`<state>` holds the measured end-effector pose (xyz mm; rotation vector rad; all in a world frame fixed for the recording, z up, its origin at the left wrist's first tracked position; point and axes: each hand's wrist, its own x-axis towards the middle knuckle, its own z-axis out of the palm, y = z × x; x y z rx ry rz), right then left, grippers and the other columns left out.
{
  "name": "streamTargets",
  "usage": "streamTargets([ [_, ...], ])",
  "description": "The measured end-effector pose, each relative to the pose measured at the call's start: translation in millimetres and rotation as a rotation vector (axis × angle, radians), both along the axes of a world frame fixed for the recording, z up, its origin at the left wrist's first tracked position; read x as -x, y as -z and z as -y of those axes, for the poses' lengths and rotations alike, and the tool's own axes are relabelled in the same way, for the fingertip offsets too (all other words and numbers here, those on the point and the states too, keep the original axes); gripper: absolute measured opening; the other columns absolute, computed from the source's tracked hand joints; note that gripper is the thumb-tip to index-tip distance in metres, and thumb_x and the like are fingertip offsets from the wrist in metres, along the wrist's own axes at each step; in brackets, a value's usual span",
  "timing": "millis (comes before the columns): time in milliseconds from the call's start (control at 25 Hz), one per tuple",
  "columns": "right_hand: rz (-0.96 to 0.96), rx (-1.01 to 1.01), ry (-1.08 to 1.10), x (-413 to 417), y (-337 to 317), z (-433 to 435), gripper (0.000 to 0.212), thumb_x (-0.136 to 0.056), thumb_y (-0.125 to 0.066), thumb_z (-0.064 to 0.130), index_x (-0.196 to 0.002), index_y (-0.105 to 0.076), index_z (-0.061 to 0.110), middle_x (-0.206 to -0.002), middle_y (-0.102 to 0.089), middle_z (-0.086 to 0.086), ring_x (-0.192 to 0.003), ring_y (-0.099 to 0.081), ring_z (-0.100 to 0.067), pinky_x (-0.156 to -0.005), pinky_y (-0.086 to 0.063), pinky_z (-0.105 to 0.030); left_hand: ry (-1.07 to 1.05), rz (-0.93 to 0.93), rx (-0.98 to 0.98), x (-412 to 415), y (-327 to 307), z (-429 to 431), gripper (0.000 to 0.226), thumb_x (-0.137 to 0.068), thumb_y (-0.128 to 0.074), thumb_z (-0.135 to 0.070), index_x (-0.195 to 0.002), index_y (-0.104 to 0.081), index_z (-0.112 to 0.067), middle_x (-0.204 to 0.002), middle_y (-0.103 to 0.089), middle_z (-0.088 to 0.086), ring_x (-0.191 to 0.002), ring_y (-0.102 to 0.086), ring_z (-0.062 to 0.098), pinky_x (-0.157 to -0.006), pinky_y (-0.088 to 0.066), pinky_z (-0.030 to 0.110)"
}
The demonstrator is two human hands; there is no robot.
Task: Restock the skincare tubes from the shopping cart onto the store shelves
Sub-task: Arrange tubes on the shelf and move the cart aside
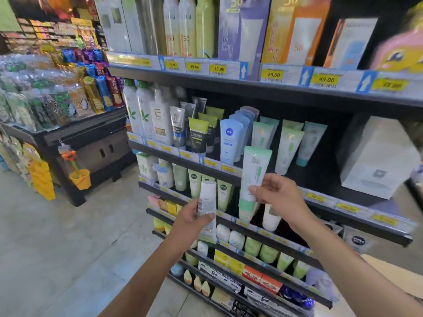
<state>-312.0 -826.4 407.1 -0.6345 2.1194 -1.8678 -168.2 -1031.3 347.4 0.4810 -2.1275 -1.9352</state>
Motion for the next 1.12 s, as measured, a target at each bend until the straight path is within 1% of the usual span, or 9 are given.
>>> streamTargets([
  [80, -0.036, 0.017, 0.052, 18.2, -13.7, 4.7, 0.026, -0.085, -0.081, 0.011, -0.110, -0.074, 0.016, -0.104, -0.078, -0.002, -0.098, -0.074, -0.021, -0.080, -0.062, -0.031, 0.032, 0.015, 0.010, 17.8, -2.0, 9.0, 0.031, -0.097, -0.070, -0.014, -0.117, -0.065, -0.038, -0.114, -0.076, -0.016, -0.109, -0.070, 0.004, -0.092, -0.053, 0.024],
  [200, -0.106, -0.011, 0.102, 42.1, -29.6, 13.4, 0.024, -0.085, -0.081, 0.012, -0.106, -0.074, 0.021, -0.104, -0.078, -0.001, -0.098, -0.074, -0.021, -0.079, -0.062, -0.032, 0.077, 0.024, 0.027, 35.8, -3.3, 20.7, 0.034, -0.097, -0.072, -0.022, -0.127, -0.063, -0.036, -0.121, -0.073, -0.019, -0.117, -0.065, 0.001, -0.099, -0.051, 0.026],
  [440, -0.235, -0.149, 0.211, 78.9, -35.0, 28.0, 0.029, -0.084, -0.082, 0.025, -0.111, -0.070, 0.026, -0.108, -0.075, 0.008, -0.102, -0.071, -0.013, -0.089, -0.061, -0.042, 0.155, 0.015, 0.054, 62.2, -12.4, 39.7, 0.031, -0.099, -0.067, -0.011, -0.120, -0.063, -0.034, -0.105, -0.075, -0.027, -0.099, -0.069, -0.007, -0.079, -0.054, 0.011],
  [560, -0.249, -0.178, 0.250, 88.5, -29.2, 32.4, 0.031, -0.084, -0.082, 0.028, -0.112, -0.069, 0.027, -0.108, -0.074, 0.010, -0.101, -0.070, -0.010, -0.090, -0.060, -0.043, 0.170, 0.014, 0.041, 68.7, -11.4, 45.8, 0.032, -0.099, -0.067, -0.011, -0.117, -0.062, -0.037, -0.106, -0.075, -0.026, -0.098, -0.069, -0.009, -0.077, -0.052, 0.009],
  [680, -0.287, -0.191, 0.281, 92.3, -29.5, 35.9, 0.032, -0.083, -0.083, 0.029, -0.112, -0.069, 0.027, -0.106, -0.074, 0.012, -0.100, -0.069, -0.006, -0.089, -0.059, -0.037, 0.183, 0.020, 0.045, 73.3, -11.1, 51.4, 0.033, -0.100, -0.066, -0.011, -0.115, -0.059, -0.039, -0.100, -0.073, -0.034, -0.096, -0.066, -0.015, -0.079, -0.052, 0.008],
  [800, -0.342, -0.244, 0.290, 93.7, -30.4, 38.0, 0.034, -0.085, -0.081, 0.028, -0.116, -0.068, 0.024, -0.107, -0.072, 0.014, -0.099, -0.067, -0.003, -0.086, -0.055, -0.026, 0.192, 0.025, 0.040, 77.8, -7.7, 55.7, 0.033, -0.099, -0.067, -0.013, -0.122, -0.061, -0.035, -0.109, -0.073, -0.030, -0.104, -0.068, -0.009, -0.095, -0.054, 0.020],
  [920, -0.343, -0.300, 0.310, 95.9, -26.7, 37.8, 0.033, -0.085, -0.081, 0.028, -0.115, -0.068, 0.023, -0.107, -0.071, 0.014, -0.096, -0.066, -0.001, -0.080, -0.052, -0.020, 0.196, 0.025, 0.036, 79.2, -7.4, 56.7, 0.031, -0.099, -0.068, -0.013, -0.118, -0.062, -0.037, -0.110, -0.074, -0.027, -0.103, -0.069, -0.007, -0.089, -0.055, 0.019],
  [1000, -0.337, -0.356, 0.301, 97.1, -23.8, 37.4, 0.032, -0.085, -0.082, 0.028, -0.114, -0.069, 0.024, -0.105, -0.072, 0.014, -0.094, -0.067, -0.001, -0.080, -0.053, -0.021, 0.198, 0.027, 0.030, 80.4, -7.5, 57.3, 0.032, -0.098, -0.068, -0.013, -0.116, -0.062, -0.038, -0.110, -0.075, -0.025, -0.103, -0.069, -0.007, -0.084, -0.055, 0.016],
  [1120, -0.326, -0.411, 0.279, 96.8, -21.2, 36.8, 0.032, -0.084, -0.083, 0.028, -0.113, -0.070, 0.026, -0.102, -0.073, 0.015, -0.092, -0.068, -0.001, -0.083, -0.056, -0.026, 0.208, 0.035, 0.033, 82.1, -7.4, 58.0, 0.032, -0.099, -0.067, -0.013, -0.113, -0.060, -0.040, -0.102, -0.073, -0.035, -0.099, -0.067, -0.013, -0.082, -0.054, 0.012],
])
